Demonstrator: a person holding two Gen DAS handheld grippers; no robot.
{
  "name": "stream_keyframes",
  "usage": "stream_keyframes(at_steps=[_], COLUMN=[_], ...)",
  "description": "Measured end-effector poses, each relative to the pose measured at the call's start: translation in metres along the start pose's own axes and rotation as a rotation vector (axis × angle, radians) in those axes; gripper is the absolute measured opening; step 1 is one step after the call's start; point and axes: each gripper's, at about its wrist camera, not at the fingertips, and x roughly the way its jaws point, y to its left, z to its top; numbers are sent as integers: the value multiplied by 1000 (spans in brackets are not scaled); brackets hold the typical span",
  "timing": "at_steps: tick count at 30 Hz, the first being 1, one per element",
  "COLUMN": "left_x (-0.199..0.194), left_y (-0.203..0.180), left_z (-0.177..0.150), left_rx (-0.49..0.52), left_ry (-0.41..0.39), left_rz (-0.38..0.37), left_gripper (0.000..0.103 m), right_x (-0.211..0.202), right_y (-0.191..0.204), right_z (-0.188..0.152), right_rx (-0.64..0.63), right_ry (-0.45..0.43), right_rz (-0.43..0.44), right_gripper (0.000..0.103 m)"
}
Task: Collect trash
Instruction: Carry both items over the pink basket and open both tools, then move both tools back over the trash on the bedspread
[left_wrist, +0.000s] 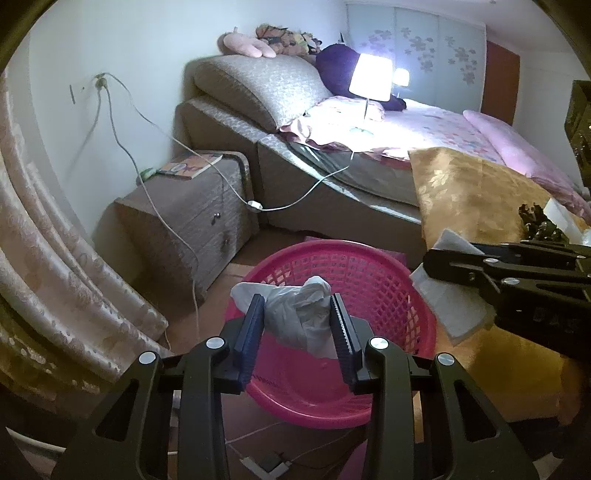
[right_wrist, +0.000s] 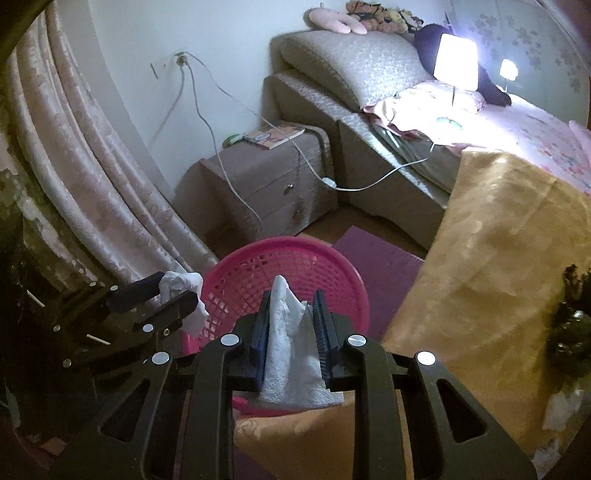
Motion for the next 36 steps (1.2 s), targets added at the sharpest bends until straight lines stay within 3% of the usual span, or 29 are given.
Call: stream_keyframes(at_steps=[2, 7, 10, 13, 18, 27, 36], left_x=[3, 7, 8, 7, 5, -6, -23], left_y=[0, 0, 2, 3, 4, -7, -39], left_z=[-1, -2, -3, -2, -2, -1, -1], left_rx=[-2, -4, -11, -21, -30, -14, 60], left_ry=[9, 26, 31, 30, 20, -17, -53], left_rz=[-1, -15, -14, -11, -7, -29, -90], left_gripper=[35, 40, 46, 57, 67, 73, 76], right_x=[4, 6, 3, -3, -15, -57, -119], right_y=[0, -2, -5, -9, -14, -30, -73], right_z=[0, 1, 1, 3, 1, -20, -64], right_rx=[9, 34, 44, 55, 72, 98, 163], right_ry=[11, 8, -6, -23, -53, -126, -198], right_rz=[8, 17, 16, 13, 7, -31, -177], right_gripper=[24, 47, 53, 56, 57, 61, 64])
